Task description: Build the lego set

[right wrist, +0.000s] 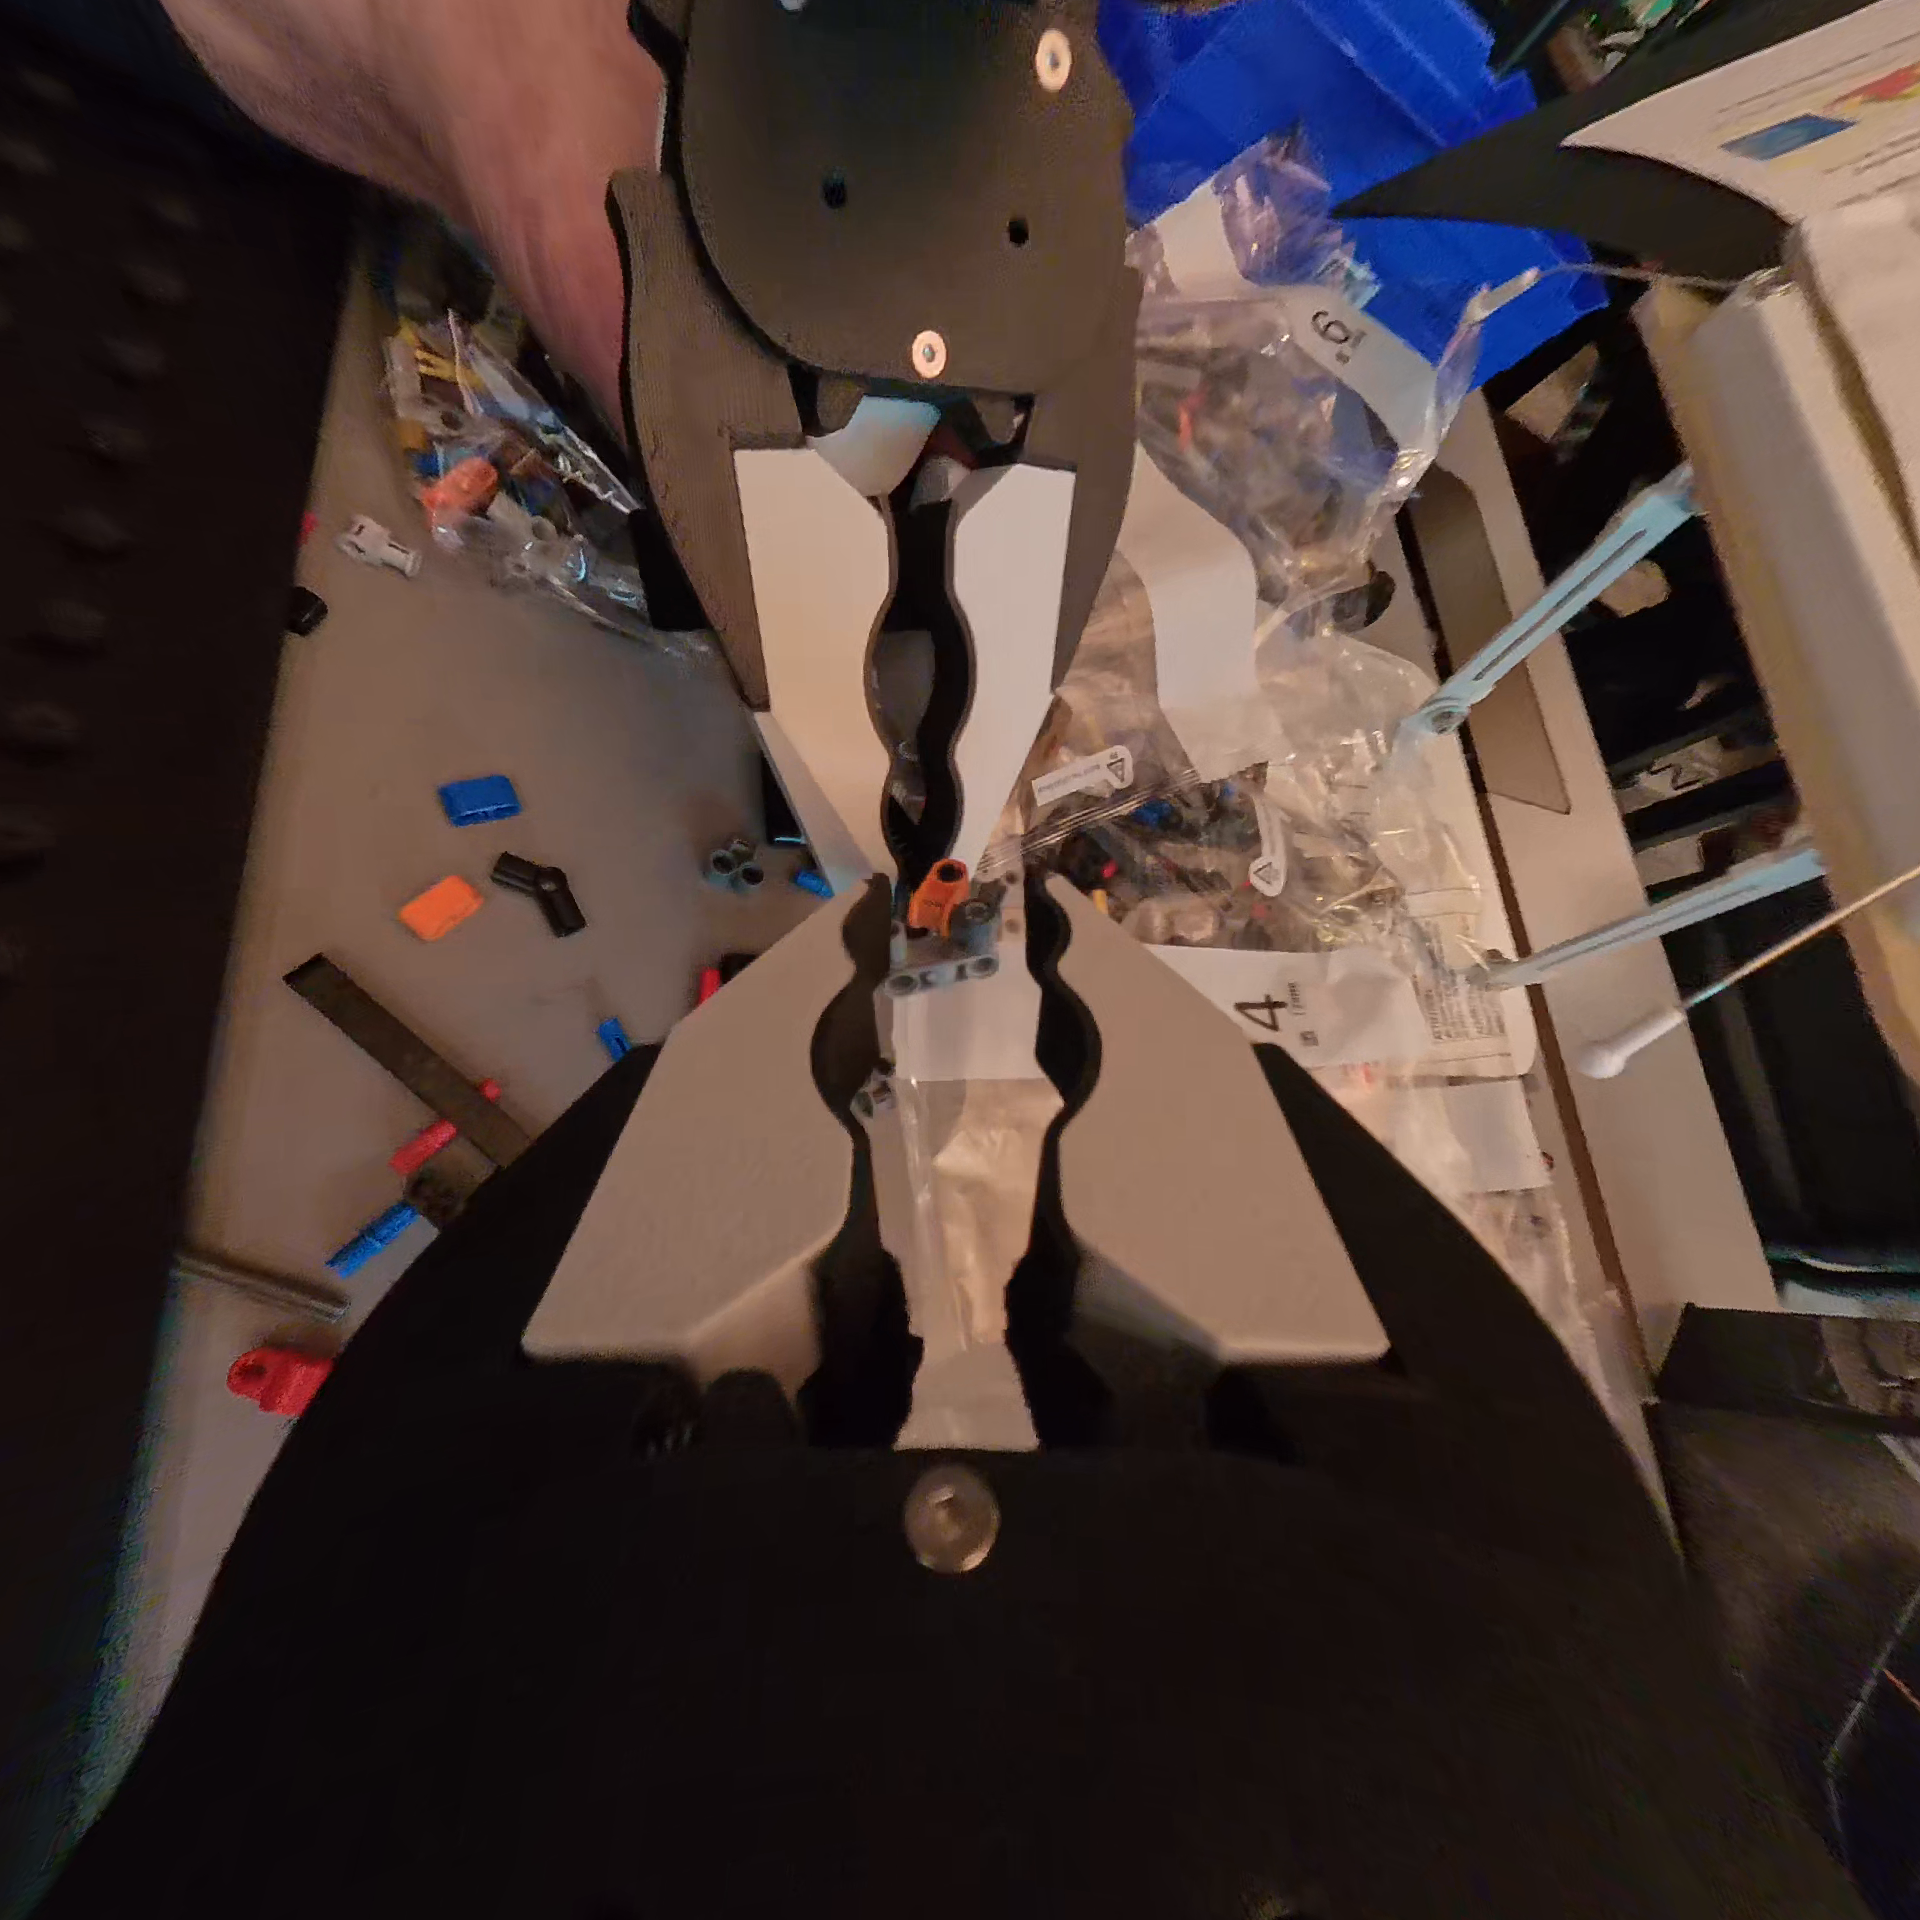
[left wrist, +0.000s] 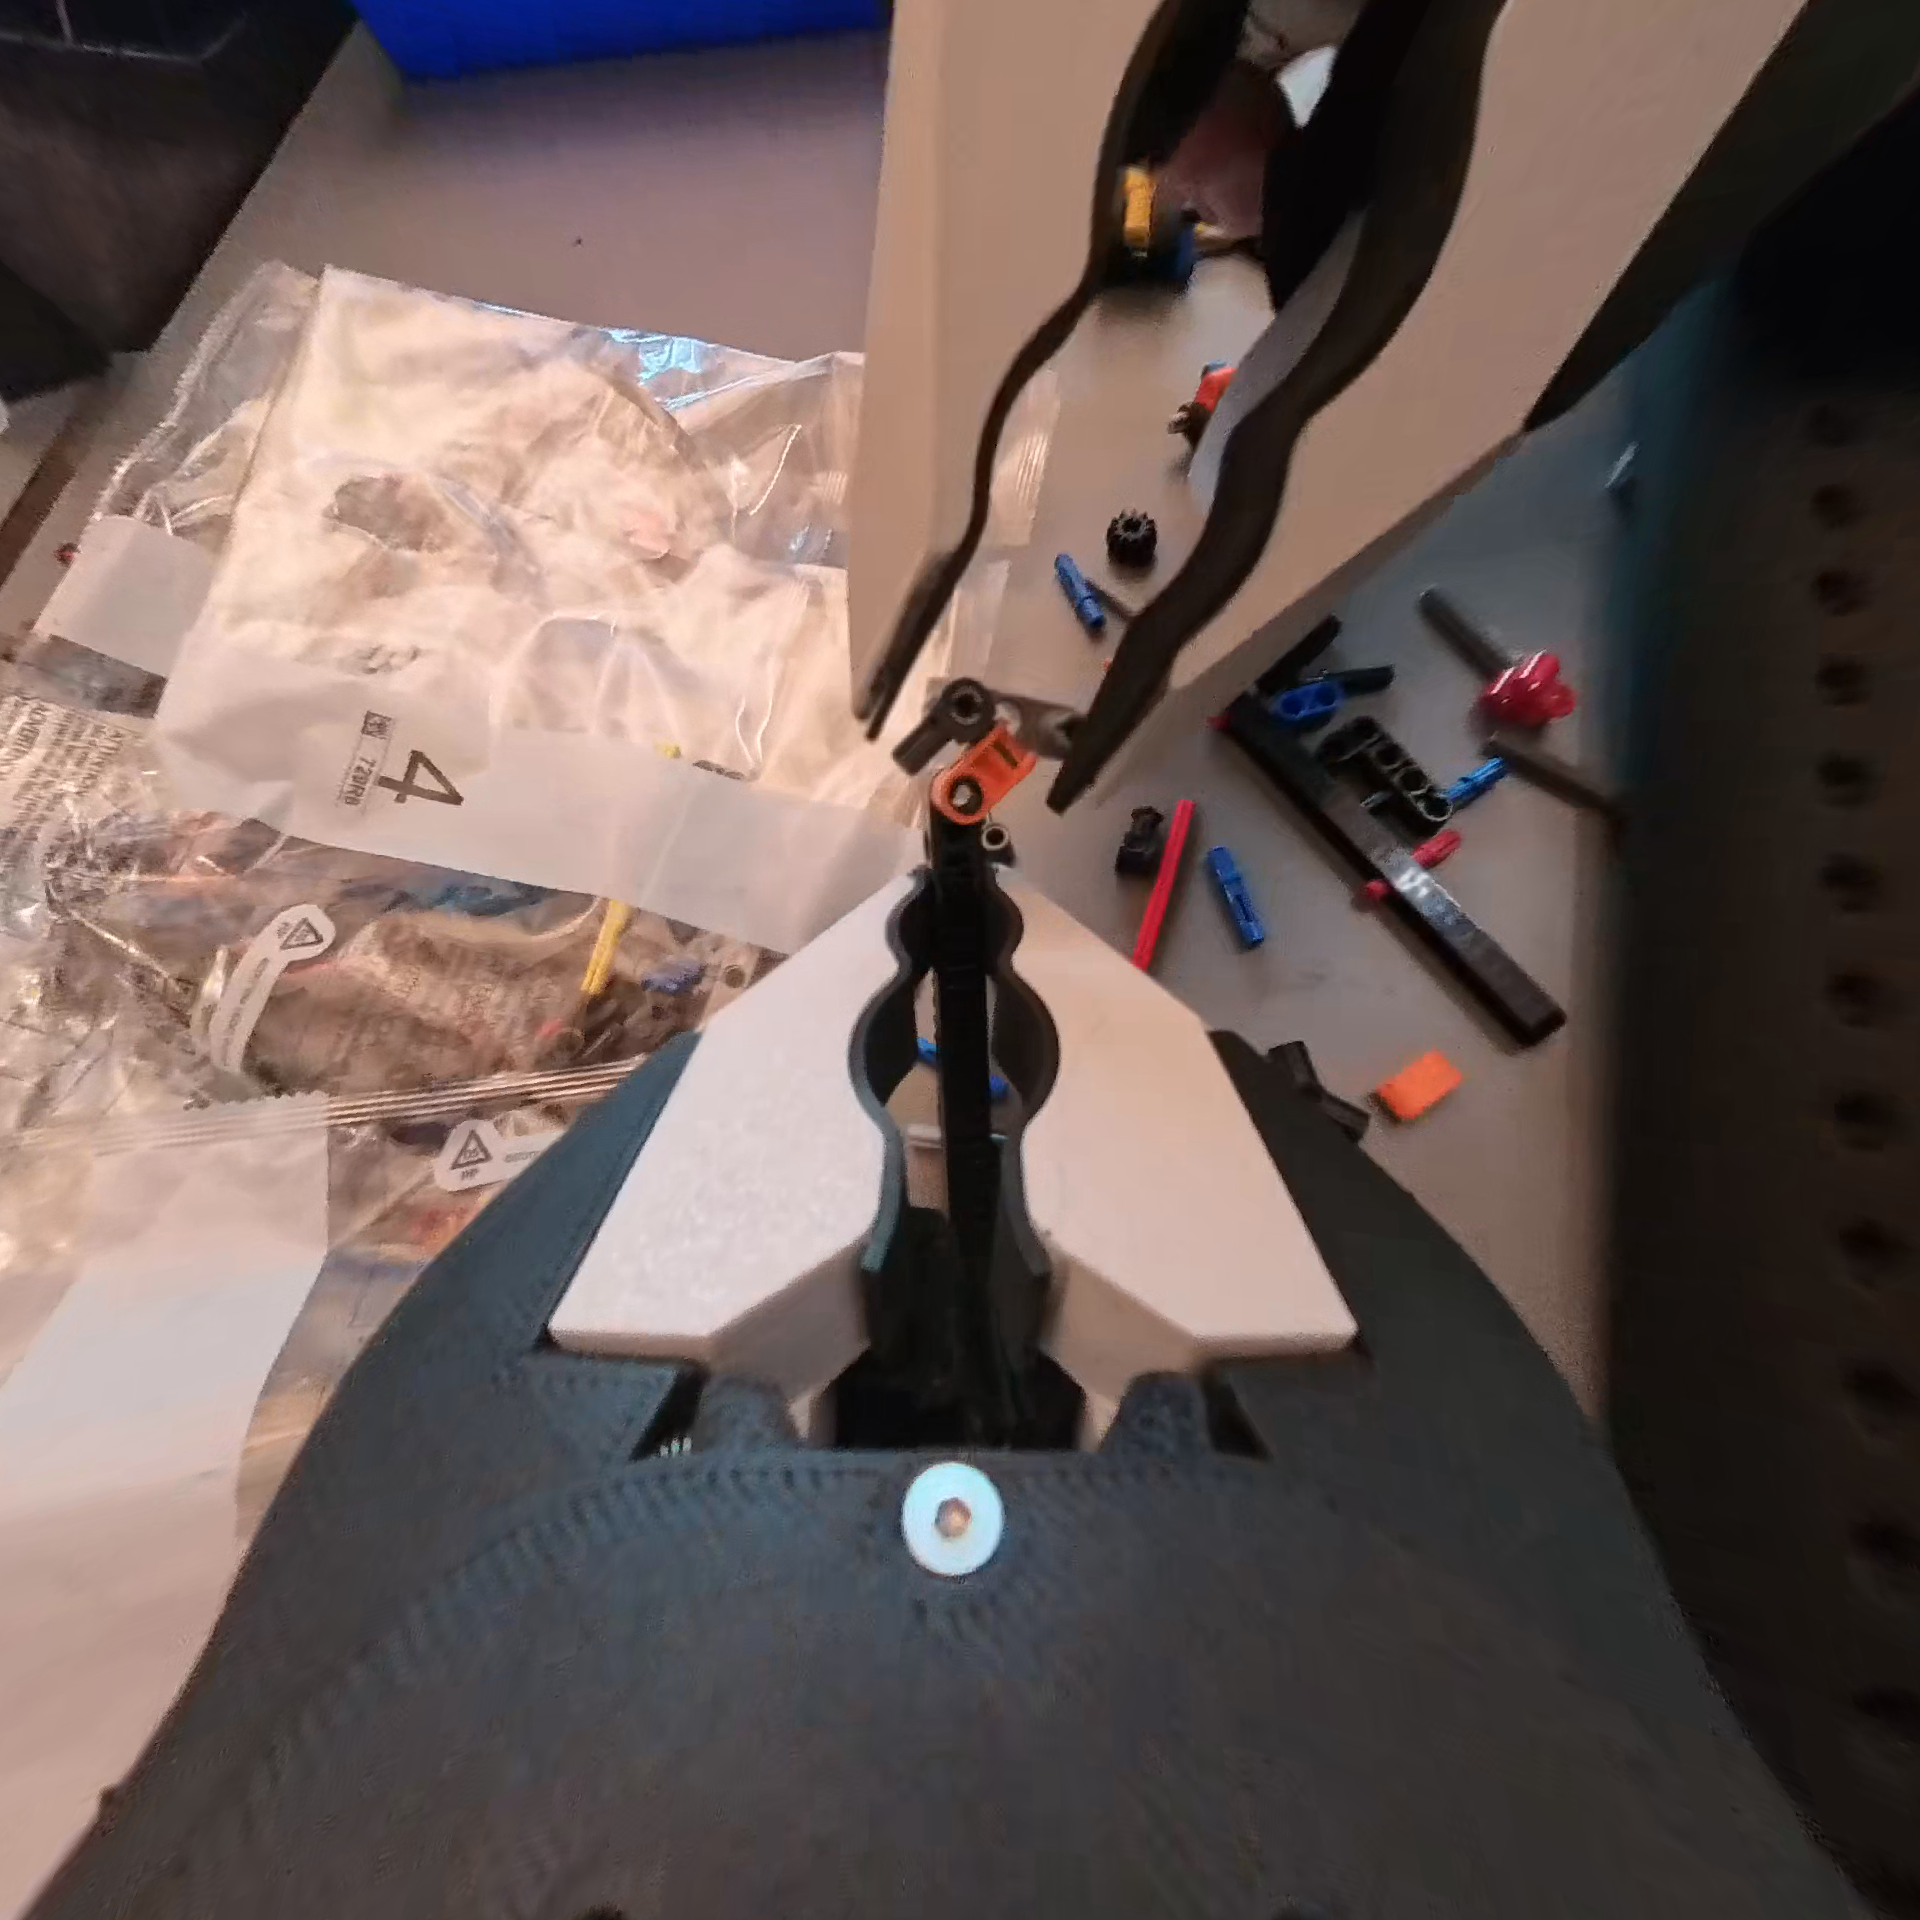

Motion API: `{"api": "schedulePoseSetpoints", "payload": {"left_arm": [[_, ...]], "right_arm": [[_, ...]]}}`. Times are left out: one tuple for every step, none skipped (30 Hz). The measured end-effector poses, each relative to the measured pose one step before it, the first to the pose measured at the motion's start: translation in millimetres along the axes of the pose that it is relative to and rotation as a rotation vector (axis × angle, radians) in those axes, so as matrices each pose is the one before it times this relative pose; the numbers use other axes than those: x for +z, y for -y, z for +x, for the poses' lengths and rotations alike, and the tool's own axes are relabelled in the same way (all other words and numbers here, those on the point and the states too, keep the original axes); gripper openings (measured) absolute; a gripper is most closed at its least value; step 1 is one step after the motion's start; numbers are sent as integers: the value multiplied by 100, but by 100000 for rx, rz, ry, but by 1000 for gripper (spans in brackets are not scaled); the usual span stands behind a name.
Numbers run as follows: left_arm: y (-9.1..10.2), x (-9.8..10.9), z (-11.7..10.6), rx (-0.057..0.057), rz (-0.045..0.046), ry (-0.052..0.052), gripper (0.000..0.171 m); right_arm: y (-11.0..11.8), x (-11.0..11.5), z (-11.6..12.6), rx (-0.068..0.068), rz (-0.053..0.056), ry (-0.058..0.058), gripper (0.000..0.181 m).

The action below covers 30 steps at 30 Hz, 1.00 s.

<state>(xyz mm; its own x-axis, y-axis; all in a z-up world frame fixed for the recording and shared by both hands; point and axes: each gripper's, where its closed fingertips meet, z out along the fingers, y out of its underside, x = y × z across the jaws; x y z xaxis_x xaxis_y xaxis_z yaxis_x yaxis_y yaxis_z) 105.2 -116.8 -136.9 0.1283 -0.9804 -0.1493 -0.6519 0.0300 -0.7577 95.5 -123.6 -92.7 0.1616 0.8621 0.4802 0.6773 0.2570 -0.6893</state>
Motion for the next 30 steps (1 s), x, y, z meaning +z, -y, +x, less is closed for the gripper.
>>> {"api": "schedulePoseSetpoints", "payload": {"left_arm": [[-43,53,-84,647,-771,1216,7],[-199,79,-165,2029,-1902,2153,7],[-283,101,-209,2834,-2506,2800,7],[-123,102,-11,1164,-1516,1111,7],[26,71,74,-110,-179,-189,7],[-140,54,-156,-250,-1068,904,7],[-10,11,-128,408,-241,907,7],[23,-14,0,-386,-267,-131,7],[18,-27,62,-748,-41,-580,7],[32,-37,49,-562,110,-614,7],[25,-42,-27,-348,151,33,7],[-72,10,-15,-599,-587,-161,7],[-165,66,60,-129,-929,-529,7],[-132,58,13,-203,-429,-315,7],[-58,11,-48,-1067,-9,-340,6],[37,-38,28,-1899,525,-1161,7],[111,-96,31,-1706,1029,-1227,6],[99,-91,20,-1673,1098,-1289,7],[47,-40,70,-2185,1018,-1726,6],[-13,18,102,-1680,472,-1754,6],[-13,23,74,-555,227,-838,6],[48,6,38,-919,347,-494,6],[-9,16,49,-764,-10,-673,6],[17,33,-10,193,175,0,7],[93,-38,-47,431,332,645,6],[116,-64,-30,93,503,203,5],[55,-23,-21,-172,548,-221,6],[-20,22,-67,-88,280,-6,6],[-6,8,63,172,166,-478,6],[-316,149,-149,1230,-2017,1238,5]], "right_arm": [[-290,285,-172,371,-2046,874,23],[-339,297,-105,-377,-2570,160,22],[-369,299,7,-123,-2864,-531,22],[-388,297,16,677,-3078,-260,21],[-508,277,211,1177,-3475,-1211,16],[-344,214,144,1226,-2224,-363,16],[4,45,74,2335,213,384,16],[16,-17,29,2077,-27,973,16],[36,-46,-10,569,268,444,15],[47,-59,-18,-1032,146,-370,15],[95,-69,26,-2831,-348,-1741,15],[70,13,-6,-3889,-1138,-2278,14],[-2,60,-88,-3862,-1693,-1855,14],[29,55,-57,-1333,-1366,-967,14],[159,9,20,978,-44,-133,14],[192,-74,29,325,525,-168,13],[231,-125,77,-87,896,-844,13],[251,-101,72,1090,1163,-296,13],[201,-43,40,1424,1268,281,12],[42,-9,-28,-214,93,84,12],[182,-41,-63,255,896,118,12],[264,-70,-19,1120,1673,404,11],[20,-11,-11,1807,686,1119,11],[71,-20,-17,3094,1329,1690,11],[244,-70,6,3086,1992,1341,11],[233,-87,12,1995,1770,825,10],[114,-20,15,2966,1417,1322,10],[56,41,22,3929,1833,2058,10],[142,-51,-66,4848,2620,3549,10],[819,-501,-166,5538,7363,5069,0]]}}
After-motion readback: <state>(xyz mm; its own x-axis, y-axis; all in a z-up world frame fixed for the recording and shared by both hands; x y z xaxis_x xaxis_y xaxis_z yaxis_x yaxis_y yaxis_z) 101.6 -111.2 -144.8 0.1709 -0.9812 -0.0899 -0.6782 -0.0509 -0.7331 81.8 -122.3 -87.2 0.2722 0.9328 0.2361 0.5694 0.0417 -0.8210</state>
